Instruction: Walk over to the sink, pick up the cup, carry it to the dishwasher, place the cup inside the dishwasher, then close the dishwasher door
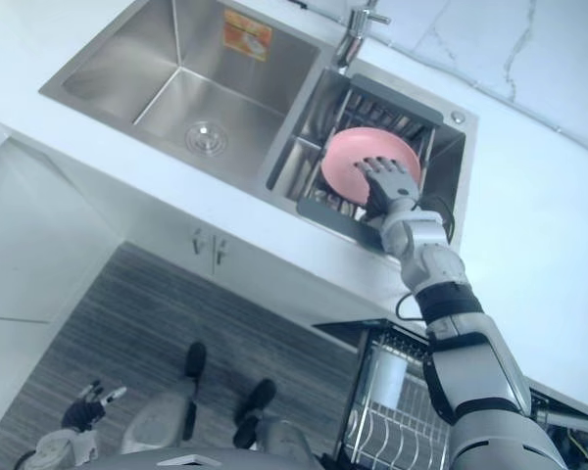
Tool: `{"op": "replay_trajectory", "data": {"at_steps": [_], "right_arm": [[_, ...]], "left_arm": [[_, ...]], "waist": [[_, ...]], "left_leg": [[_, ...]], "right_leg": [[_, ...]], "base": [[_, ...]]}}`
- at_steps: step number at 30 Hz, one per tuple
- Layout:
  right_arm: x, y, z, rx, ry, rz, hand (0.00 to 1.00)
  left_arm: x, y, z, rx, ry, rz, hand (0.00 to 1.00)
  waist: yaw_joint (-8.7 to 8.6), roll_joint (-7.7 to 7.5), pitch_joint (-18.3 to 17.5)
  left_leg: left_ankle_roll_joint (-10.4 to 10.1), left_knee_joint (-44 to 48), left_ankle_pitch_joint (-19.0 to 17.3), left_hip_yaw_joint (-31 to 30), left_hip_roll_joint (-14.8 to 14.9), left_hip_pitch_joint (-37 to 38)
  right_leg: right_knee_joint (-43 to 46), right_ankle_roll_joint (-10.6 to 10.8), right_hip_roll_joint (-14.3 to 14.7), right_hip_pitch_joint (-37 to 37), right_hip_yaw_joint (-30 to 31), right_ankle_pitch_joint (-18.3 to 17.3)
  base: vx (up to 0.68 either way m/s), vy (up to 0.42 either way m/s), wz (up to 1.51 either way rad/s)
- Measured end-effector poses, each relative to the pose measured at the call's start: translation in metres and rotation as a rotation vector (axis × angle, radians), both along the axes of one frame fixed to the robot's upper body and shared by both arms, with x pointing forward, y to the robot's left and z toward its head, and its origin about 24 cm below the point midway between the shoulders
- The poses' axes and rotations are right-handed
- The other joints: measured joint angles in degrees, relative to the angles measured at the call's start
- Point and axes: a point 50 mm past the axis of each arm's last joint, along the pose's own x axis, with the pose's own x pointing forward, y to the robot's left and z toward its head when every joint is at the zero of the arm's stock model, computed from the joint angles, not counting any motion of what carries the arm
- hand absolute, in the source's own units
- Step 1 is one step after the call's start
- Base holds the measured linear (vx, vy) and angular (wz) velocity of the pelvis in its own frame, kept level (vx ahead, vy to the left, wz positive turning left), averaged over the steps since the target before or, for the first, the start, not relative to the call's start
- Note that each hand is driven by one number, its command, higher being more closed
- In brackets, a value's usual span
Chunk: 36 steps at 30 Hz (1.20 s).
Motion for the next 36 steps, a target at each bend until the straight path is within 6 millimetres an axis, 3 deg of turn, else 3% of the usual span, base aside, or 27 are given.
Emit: {"op": "replay_trajectory", "data": {"at_steps": [1,10,16,23,29,36], "right_arm": [[0.0,0.0,0.0,0.0,-0.001,-0.003,1.0],[0.005,-0.006,0.025,-0.121,-0.122,-0.045,1.0],[0.007,-0.005,0.041,-0.167,-0.216,-0.042,1.0],[0.005,-0.011,0.058,-0.19,-0.319,-0.048,1.0],[0.001,-0.012,0.065,-0.1,-0.46,-0.047,1.0],[-0.002,-0.02,0.077,0.059,-0.559,-0.068,1.0]], "left_arm": [[0.001,0.0,0.001,0.001,-0.006,0.0,0.0],[0.007,0.003,0.004,-0.006,-0.032,0.017,0.0],[0.012,0.002,0.006,-0.01,-0.056,0.021,0.0],[0.021,0.001,0.009,-0.014,-0.096,0.026,0.0],[0.029,-0.001,0.011,-0.014,-0.125,0.017,0.0],[0.029,-0.004,0.011,-0.019,-0.13,0.019,0.0]], "waist": [[0.17,0.0,0.0],[0.87,0.87,1.5],[0.14,1.44,2.0],[0.17,3.02,3.4],[0.01,4.55,4.7],[-0.21,4.73,4.8]], "left_leg": [[0.1,0.0,0.1,0.0,0.1,-0.4],[-0.3,-0.3,0.2,-0.2,0.7,-2.0],[-0.7,-0.3,0.5,-0.1,1.1,-3.2],[-0.9,-0.3,0.6,0.3,1.7,-3.4],[-0.5,-0.3,1.1,0.4,1.8,-3.5],[-0.5,0.0,1.2,0.4,1.8,-3.7]], "right_leg": [[0.1,0.0,0.0,-0.4,0.0,0.0],[0.2,-0.3,0.7,-2.0,0.2,0.3],[0.2,-0.7,1.1,-3.4,0.5,0.6],[0.1,-0.9,1.6,-3.6,0.8,0.7],[-0.3,-1.1,1.7,-3.7,0.9,0.8],[-0.8,-1.1,1.9,-3.6,0.7,0.8]], "base": [[0.0,0.0,0.0],[0.0,0.0,0.0],[0.03,-0.011,-0.02],[0.02,-0.009,-0.03],[0.05,-0.008,-0.01],[0.05,-0.004,0.02]]}}
